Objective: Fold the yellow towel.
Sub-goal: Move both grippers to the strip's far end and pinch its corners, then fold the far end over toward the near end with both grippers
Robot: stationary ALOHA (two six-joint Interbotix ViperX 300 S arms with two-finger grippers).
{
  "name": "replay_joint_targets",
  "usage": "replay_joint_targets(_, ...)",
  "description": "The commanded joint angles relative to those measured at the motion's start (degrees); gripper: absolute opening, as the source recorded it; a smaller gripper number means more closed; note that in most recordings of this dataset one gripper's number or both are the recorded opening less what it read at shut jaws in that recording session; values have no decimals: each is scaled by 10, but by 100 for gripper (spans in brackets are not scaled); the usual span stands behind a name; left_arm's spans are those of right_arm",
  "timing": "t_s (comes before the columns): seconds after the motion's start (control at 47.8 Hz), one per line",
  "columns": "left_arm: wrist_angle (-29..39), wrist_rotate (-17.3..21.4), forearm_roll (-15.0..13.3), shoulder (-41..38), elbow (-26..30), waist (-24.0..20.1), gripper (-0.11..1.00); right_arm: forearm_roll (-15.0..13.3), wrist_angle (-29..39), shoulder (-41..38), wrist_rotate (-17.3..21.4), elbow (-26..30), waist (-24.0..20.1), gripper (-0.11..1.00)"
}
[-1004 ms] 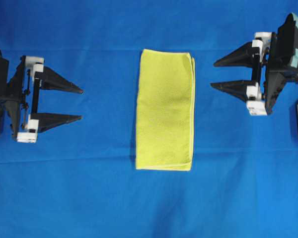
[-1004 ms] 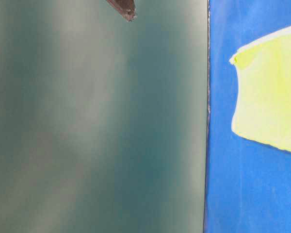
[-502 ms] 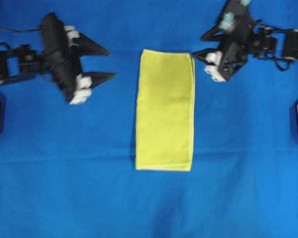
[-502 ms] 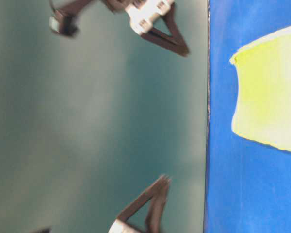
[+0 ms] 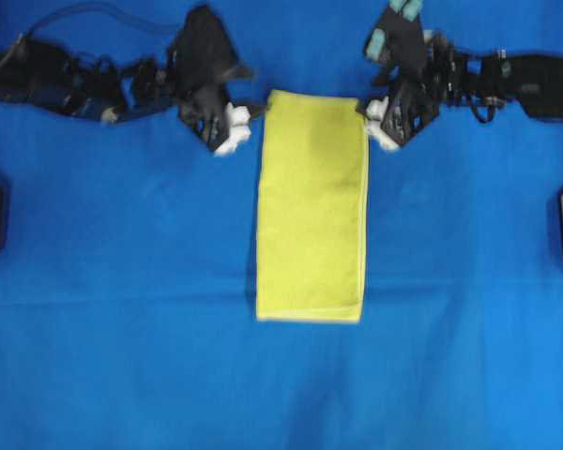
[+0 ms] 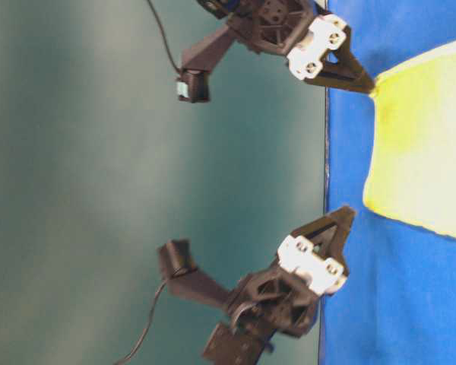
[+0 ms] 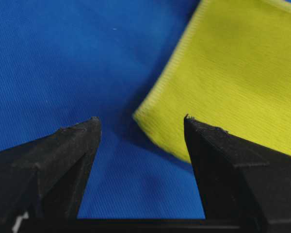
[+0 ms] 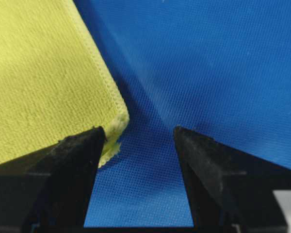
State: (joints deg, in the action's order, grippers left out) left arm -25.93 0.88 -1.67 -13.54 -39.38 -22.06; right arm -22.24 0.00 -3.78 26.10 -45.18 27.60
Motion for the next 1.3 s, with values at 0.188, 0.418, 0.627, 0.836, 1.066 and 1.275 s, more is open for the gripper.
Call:
replay_joint_targets(0.188,-4,-2,1,-41,40,1,63,3,-13,-17,3,8,1,58)
replay_joint_targets(0.418,20,2,1,-52,38,4,25,3,-11,-17,2,3,-3,22)
replay_joint_targets(0.627,21,12,1,-53,40,5,3,4,-12,-16,4,0,-14,3)
replay_joint_targets(0.836,25,18,1,-44,42,4,3,11,-9,-11,4,2,-14,3)
replay_joint_targets(1.066,57,49,1,-1,54,-11,3,8,8,29,3,6,3,3)
replay_joint_targets(1.275,81,73,1,20,62,-15,3,2,29,65,-1,10,12,3)
